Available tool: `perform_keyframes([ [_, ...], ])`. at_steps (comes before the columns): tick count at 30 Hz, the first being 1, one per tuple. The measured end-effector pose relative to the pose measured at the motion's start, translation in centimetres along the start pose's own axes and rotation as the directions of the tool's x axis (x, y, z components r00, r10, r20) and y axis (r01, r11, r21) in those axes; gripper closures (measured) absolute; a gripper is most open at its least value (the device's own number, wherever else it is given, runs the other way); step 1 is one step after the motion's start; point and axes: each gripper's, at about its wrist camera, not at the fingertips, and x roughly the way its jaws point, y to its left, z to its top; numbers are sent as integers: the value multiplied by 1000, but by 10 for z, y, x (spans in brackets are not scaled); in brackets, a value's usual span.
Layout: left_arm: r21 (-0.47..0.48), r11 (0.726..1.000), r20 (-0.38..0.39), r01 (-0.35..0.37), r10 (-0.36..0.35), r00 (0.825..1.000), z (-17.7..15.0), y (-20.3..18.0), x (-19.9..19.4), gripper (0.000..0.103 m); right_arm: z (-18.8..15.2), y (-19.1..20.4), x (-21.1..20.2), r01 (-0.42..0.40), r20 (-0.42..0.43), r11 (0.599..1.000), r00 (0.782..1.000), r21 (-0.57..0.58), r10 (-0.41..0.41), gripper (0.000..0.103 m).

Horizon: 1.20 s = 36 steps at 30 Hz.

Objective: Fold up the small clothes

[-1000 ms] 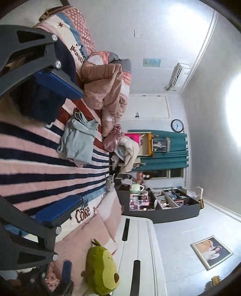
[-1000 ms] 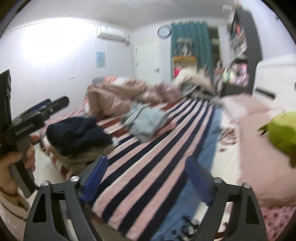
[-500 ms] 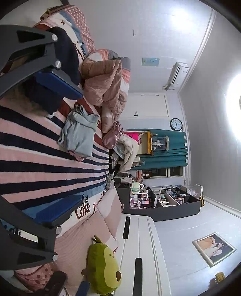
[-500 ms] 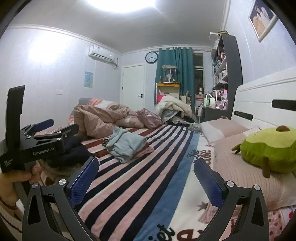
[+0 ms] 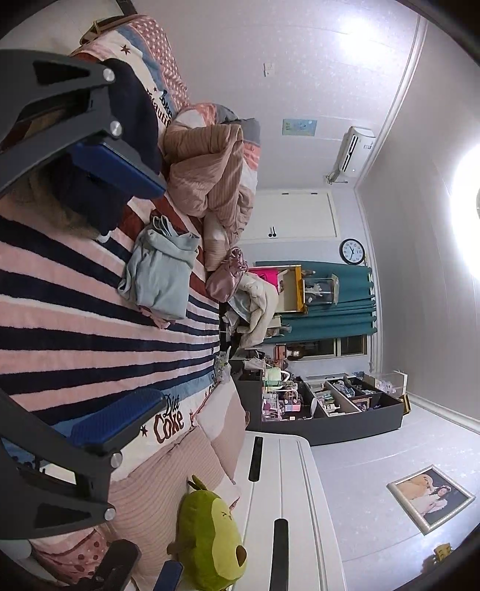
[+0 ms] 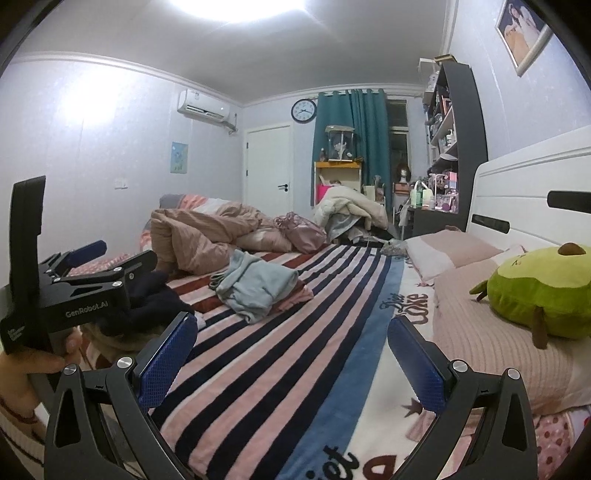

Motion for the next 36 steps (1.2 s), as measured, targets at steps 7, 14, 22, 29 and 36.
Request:
perform_keyframes([
  [7,-7,1000,-2,22,-22,1000,-2,0,-1,1,2,4,-3,7,10,1000,1000,19,-7,0],
  [14,4,999,2,46,-46,999,-5,-9,-5,1,2,-1,-13,24,23,999,999,42,-25,0],
  [22,7,998,0,57,-57,998,-5,-13,-5,1,1,-1,-21,36,27,999,999,31,-37,0],
  [29,12,998,1,56,-56,998,-5,-15,-6,1,-1,-7,-26,39,34,998,999,54,-41,0],
  [36,12,999,7,51,-51,999,-6,-19,-7,1,-1,-8,-26,42,35,998,998,50,-44,0],
])
